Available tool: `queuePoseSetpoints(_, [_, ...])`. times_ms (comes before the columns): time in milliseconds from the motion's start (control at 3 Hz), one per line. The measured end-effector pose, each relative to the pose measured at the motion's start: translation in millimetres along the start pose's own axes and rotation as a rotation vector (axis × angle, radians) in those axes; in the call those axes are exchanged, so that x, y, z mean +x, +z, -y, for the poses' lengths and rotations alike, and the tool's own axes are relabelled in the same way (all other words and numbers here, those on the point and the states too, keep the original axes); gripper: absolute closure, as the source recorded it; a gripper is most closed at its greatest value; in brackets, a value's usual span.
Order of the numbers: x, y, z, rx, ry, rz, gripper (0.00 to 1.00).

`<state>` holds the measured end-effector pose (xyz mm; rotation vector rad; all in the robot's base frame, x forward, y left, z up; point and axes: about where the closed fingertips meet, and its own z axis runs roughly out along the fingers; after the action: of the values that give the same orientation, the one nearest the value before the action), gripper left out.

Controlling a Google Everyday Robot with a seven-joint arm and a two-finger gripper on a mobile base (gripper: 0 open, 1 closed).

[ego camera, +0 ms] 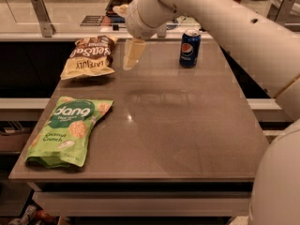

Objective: Pick brown chip bag

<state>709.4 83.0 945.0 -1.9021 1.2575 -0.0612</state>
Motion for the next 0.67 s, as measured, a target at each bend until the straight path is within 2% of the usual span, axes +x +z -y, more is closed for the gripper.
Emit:
queuePoseSetpoints(333, [-10.4, 28.9, -6.9, 0.013, 0.012, -0.035, 0.0])
queuePoseSetpoints(667, [-16.1, 59.2, -11.9, 0.029, 0.048, -0.033, 0.0])
